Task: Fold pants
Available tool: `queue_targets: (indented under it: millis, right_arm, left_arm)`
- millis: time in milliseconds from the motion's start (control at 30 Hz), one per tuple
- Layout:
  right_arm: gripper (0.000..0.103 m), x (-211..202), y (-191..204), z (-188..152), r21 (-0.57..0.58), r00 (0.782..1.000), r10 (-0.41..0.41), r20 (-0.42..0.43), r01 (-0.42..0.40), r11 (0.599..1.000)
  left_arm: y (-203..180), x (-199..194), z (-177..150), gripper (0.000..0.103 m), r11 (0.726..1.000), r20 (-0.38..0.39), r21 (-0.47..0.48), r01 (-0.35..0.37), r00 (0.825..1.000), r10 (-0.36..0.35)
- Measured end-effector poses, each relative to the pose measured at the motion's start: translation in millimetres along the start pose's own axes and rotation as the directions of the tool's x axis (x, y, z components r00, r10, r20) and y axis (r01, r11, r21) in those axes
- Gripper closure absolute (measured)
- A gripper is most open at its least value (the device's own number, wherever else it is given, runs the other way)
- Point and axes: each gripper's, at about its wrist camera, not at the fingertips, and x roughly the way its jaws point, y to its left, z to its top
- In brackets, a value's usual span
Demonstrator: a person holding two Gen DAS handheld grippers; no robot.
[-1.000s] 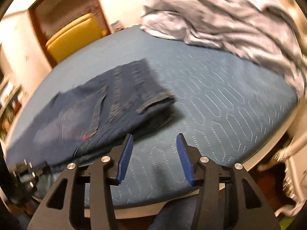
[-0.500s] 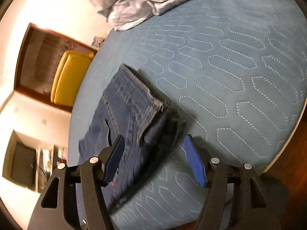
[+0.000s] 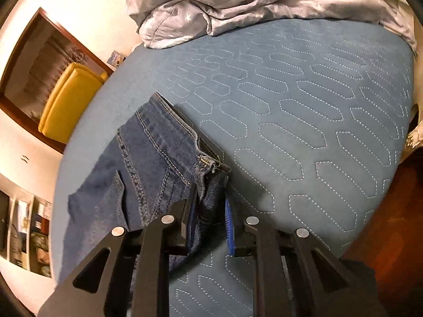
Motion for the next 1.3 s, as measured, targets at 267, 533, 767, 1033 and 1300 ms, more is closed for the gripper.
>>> queue_targets:
  millis: [267,533,767,1033,1300]
  right_arm:
    - [0.057,-42,12,13,-0.113,0.971,-0.18,0.156,0.198,0.974]
    - [0.02,-26,136,31,-0.583,0.983,0.032,0.181,0.081,0.809]
    - [0.043,87,158,56,-0.636,0.99,-0.133,0.053,0.135,0.759]
    - [0.037,117,140,43,-0.634,0.977,-0.173,0.127,0.214,0.743]
    - [0.035,121,139,40,-0.625,0.975,-0.164,0.146,0.22,0.749]
  left_arm:
    - [-3,67,8,0.081,0.988,-0.134,-0.142,-0.066,0.99,0.047]
    - [0,67,4,0.081,0.985,-0.129,-0.166,-0.047,0.991,0.026]
    - [0,65,3,0.081,0.986,-0.12,-0.163,-0.042,0.993,0.022]
    - [2,55,6,0.079,0.984,-0.113,-0.172,-0.041,0.993,0.022]
    - [73,76,76,0.065,0.939,-0.11,-0.319,-0.132,0.989,0.101]
